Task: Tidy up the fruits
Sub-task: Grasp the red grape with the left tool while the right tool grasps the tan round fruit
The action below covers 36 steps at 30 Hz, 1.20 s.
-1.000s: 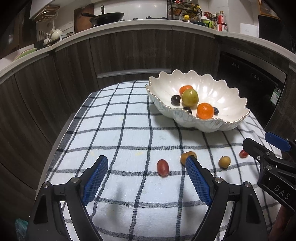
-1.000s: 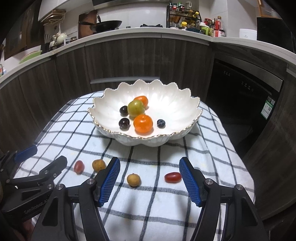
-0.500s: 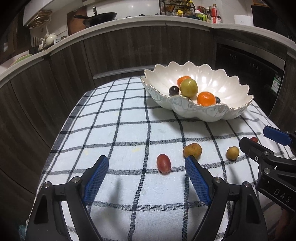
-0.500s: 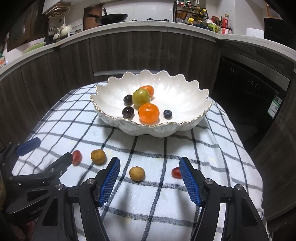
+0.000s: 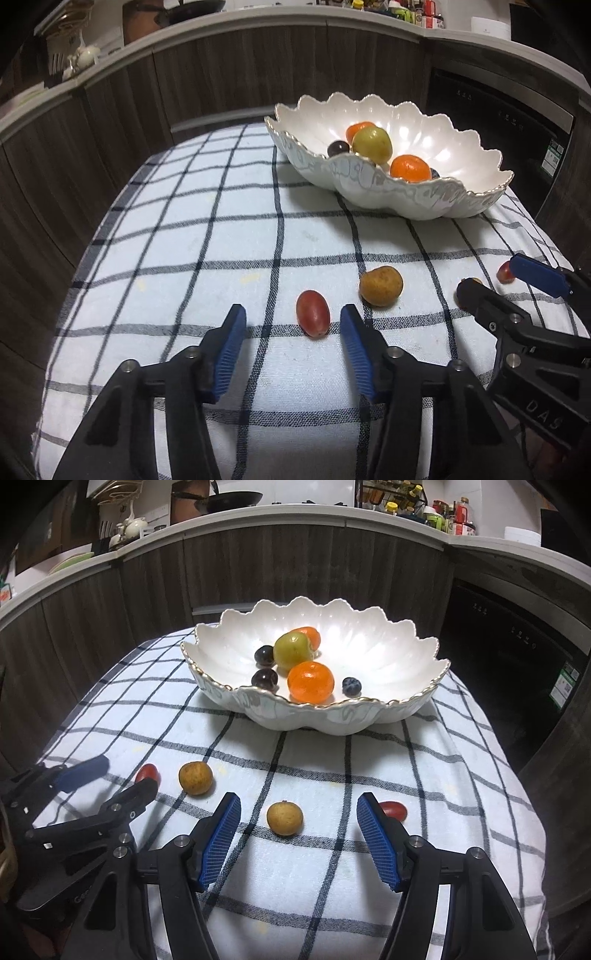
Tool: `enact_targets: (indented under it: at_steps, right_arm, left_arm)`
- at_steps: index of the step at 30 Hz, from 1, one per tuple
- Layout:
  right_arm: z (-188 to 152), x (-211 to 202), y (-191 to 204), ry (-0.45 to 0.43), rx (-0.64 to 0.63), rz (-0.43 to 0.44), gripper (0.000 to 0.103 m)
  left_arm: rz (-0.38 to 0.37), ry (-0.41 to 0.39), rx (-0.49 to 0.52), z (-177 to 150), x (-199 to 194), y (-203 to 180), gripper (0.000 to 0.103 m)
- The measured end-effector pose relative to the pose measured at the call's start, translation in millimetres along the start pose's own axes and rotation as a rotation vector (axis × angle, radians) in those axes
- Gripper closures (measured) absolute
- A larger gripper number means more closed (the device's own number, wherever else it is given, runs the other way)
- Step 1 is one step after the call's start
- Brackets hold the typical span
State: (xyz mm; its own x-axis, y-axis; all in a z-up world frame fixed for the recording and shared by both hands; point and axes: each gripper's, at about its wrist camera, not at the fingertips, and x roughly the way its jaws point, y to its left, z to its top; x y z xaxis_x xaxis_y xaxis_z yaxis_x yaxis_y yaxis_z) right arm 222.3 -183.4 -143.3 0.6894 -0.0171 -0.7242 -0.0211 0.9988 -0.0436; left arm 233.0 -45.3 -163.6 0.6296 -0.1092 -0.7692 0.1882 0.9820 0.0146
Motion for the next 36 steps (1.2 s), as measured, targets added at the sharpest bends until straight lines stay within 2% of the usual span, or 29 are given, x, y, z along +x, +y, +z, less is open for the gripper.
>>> enact_targets:
  at_steps: [2, 7, 11, 14, 16, 19, 24, 36]
  right_arm:
    - [0, 3, 1, 0.006, 0.002, 0.008, 0.037]
    - [-3, 11, 3, 0.035, 0.004, 0.027, 0.048]
    - [-4, 14, 1, 0.043, 0.014, 0.033, 0.050]
    - [-4, 18, 0, 0.057, 0.022, 0.045, 0.058]
    - [-4, 21, 0, 0.068, 0.027, 0.053, 0.064]
    - [-4, 23, -2, 0.077, 0.036, 0.062, 0.065]
    - [-4, 24, -2, 0.083, 0.039, 0.070, 0.078]
    - [-3, 19, 0, 0.066, 0.031, 0.069, 0.078]
  left_arm:
    - [-0.007, 0.015, -0.003, 0, 3, 0, 0.057]
    - [-0.016, 0.034, -0.007, 1, 7, -1, 0.062]
    - [-0.017, 0.036, 0.000, 2, 9, -4, 0.065]
    - [-0.018, 0.038, 0.001, 3, 10, -6, 0.066]
    - [-0.024, 0.038, 0.003, 3, 10, -6, 0.069]
    - [-0.034, 0.037, 0.006, 4, 10, -7, 0.073]
    - [-0.031, 0.034, 0.022, 4, 10, -12, 0.081]
    - [-0.021, 0.027, 0.019, 3, 6, -10, 0.084]
